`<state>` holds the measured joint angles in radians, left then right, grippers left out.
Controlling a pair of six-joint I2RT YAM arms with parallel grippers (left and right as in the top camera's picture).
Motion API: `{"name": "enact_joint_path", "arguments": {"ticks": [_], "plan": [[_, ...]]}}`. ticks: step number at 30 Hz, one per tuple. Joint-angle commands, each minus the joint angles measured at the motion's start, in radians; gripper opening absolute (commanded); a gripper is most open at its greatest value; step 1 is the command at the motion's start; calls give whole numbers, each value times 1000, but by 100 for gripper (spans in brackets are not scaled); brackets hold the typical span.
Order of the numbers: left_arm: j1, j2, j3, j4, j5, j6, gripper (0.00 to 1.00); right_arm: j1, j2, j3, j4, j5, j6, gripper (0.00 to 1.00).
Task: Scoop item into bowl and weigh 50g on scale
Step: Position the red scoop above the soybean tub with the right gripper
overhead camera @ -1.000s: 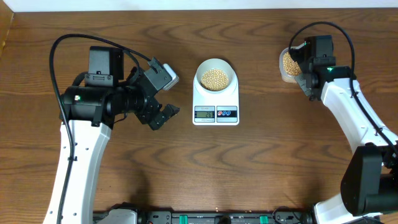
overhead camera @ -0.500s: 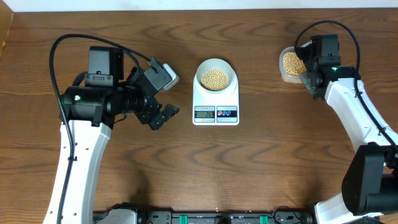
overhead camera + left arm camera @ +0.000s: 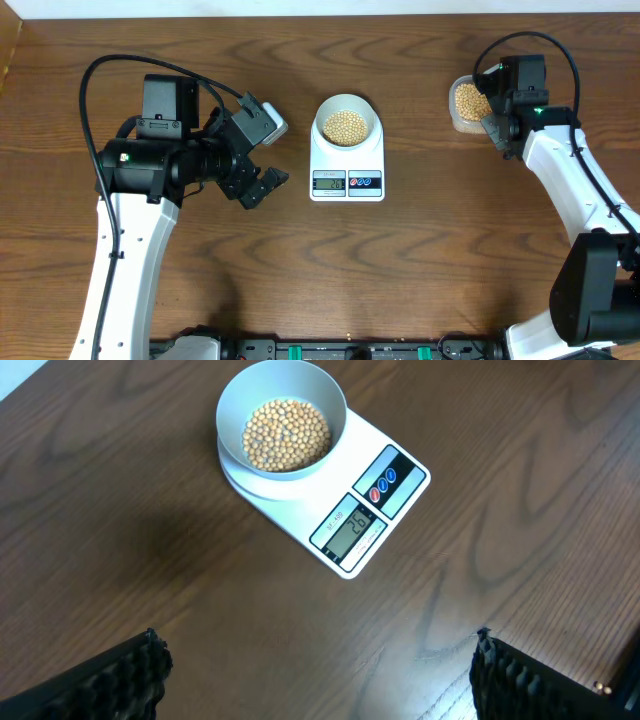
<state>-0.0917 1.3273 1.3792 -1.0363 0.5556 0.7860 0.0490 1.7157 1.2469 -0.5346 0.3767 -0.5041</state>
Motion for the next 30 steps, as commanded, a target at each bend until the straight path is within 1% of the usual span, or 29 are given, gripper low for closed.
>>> {"name": "enact_joint_path", "arguments": {"ticks": [1,12,15,25,30], "plan": [[3,-1,18,-3,16,6,98,-5,15,-6,7,-2,-6,1],[3,-1,18,-3,16,6,98,-3,69,-6,3,7,-6,1],[3,-1,18,-3,16,6,98,-3,69,-6,4,2,21,1],[3,-1,18,-3,16,6,98,-3,69,-6,-31,-170,22,1],[3,-1,18,-3,16,6,98,-3,69,-6,-35,-240,87,1]]}}
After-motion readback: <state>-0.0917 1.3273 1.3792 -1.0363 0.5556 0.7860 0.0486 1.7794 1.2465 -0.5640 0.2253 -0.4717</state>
